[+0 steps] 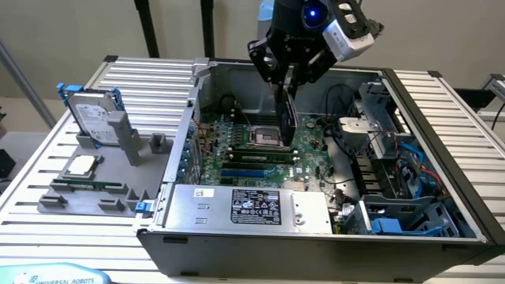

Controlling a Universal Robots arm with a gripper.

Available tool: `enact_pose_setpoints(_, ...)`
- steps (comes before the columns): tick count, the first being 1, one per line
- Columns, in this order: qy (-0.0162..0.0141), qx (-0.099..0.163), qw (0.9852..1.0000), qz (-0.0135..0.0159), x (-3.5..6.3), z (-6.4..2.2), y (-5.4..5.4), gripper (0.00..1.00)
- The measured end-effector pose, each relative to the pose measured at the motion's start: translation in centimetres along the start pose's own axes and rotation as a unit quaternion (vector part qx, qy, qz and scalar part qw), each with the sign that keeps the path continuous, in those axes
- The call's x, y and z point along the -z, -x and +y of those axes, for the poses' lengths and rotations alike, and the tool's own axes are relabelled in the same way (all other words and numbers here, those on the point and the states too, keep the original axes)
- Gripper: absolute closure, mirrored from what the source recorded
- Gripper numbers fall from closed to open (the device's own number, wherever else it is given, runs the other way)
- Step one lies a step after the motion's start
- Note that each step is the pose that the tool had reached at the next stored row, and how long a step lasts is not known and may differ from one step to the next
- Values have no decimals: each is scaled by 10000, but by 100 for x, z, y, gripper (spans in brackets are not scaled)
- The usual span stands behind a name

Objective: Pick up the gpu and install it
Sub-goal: 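Insert the gpu into the slot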

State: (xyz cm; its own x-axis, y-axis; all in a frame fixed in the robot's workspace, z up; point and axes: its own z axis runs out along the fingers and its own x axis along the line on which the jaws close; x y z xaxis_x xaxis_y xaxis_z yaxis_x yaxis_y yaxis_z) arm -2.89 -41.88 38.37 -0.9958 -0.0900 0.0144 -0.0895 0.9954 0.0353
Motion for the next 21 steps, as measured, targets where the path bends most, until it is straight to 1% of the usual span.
enact_pose_setpoints(2,-2,179,9998,6,-6,0,0,73)
enact_pose_setpoints(5,-6,449,9990,12,-15,-1,0,73)
enact_pose_setpoints(8,-10,724,9974,15,-29,-1,1,73)
enact_pose_setpoints(10,-12,903,9959,18,-38,-1,0,73)
enact_pose_setpoints(13,-12,1177,9930,25,-56,-2,1,73)
enact_pose_setpoints(15,-11,1355,9908,29,-68,-2,1,73)
enact_pose_setpoints(18,-9,1630,9866,37,-87,-3,1,73)
enact_pose_setpoints(21,-7,1896,9819,45,-106,-4,2,73)
